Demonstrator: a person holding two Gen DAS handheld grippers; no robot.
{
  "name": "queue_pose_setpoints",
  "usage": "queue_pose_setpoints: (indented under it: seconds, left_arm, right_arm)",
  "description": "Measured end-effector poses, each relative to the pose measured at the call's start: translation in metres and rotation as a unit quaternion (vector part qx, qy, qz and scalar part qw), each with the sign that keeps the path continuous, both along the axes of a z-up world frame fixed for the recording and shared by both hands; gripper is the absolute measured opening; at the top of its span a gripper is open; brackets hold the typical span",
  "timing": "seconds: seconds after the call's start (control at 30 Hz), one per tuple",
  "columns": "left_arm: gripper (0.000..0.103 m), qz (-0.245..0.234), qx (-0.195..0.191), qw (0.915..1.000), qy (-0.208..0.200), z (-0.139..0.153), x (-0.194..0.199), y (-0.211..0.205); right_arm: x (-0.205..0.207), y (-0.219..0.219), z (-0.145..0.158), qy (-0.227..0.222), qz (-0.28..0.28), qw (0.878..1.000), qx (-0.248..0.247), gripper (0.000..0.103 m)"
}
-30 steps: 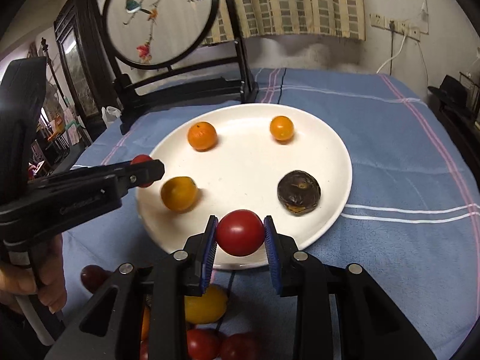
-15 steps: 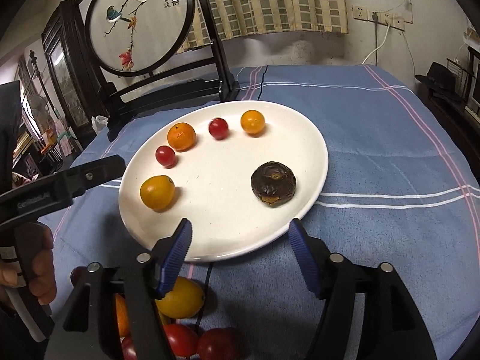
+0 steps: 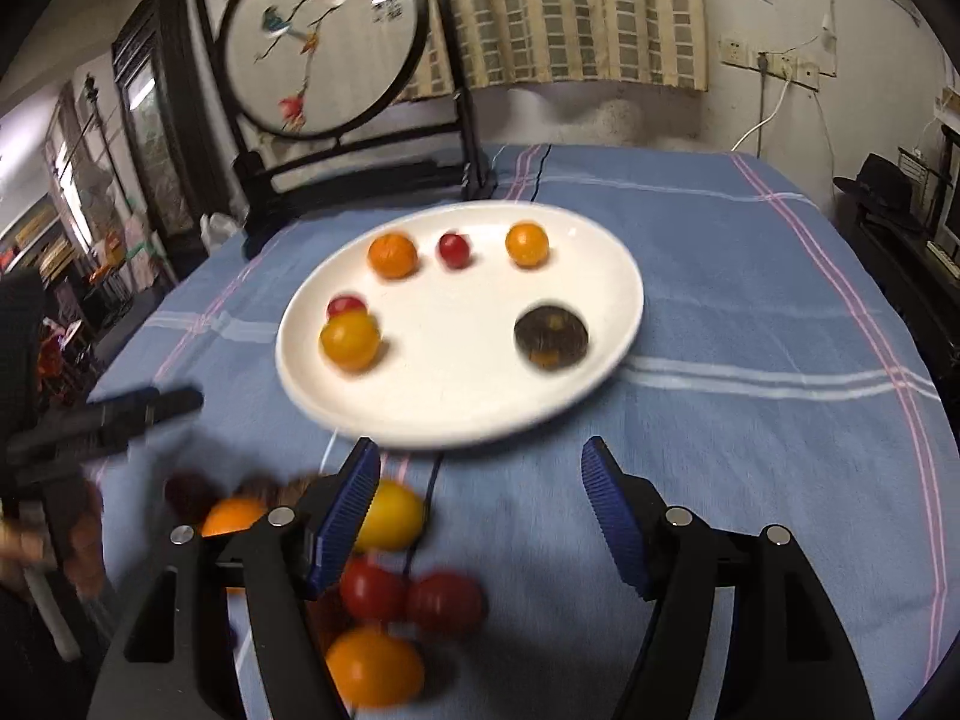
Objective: Organize fruits
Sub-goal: 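Lower both red tomatoes onto the white plate and open both tools, then grasp an orange tomato with the right tool while the left grasps a dark red plum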
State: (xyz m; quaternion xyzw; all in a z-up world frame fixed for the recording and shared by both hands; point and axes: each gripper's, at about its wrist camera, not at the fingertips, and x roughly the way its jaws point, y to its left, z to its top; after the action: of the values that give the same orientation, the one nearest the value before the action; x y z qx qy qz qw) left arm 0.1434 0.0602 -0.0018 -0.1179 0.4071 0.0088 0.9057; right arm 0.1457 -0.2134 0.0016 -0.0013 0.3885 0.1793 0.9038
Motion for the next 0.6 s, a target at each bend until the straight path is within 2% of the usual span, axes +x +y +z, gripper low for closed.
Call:
queue_pose_setpoints:
  seconds: [0.1,0.23,0.5,0.57,0.6]
  left_arm:
    - [0.098,-0.002,0.001,0.9999,-0.011,0.003,-0.004,0.000]
    - [0.098,0.002,0.023,0.9997,-0.005,0.001,-0.003,-0.004]
    - [0.098,-0.004,0.013,0.9999,-0.002,0.002,-0.003,0.002]
    - [0.098,-0.009,0.012,0.9999,0.002,0.002,-0.003,0.004]
    - [0.098,-0.011,0.012,0.9999,0.004,0.002,-0.003,0.004]
  right_arm:
    - [-0.026,-0.004,-0.004,0.013,0.016,1.000,0.004,0.070]
    - [-0.054,0.003,-0.008,0.020,0.052,0.998,-0.005,0.070]
    - [-0.056,0.033,-0.027,0.050,0.080,0.993,-0.074,0.070]
    - [-0.055,0.040,-0.032,0.051,0.088,0.991,-0.086,0.066]
    - [-0.054,0.043,-0.034,0.058,0.096,0.990,-0.080,0.060]
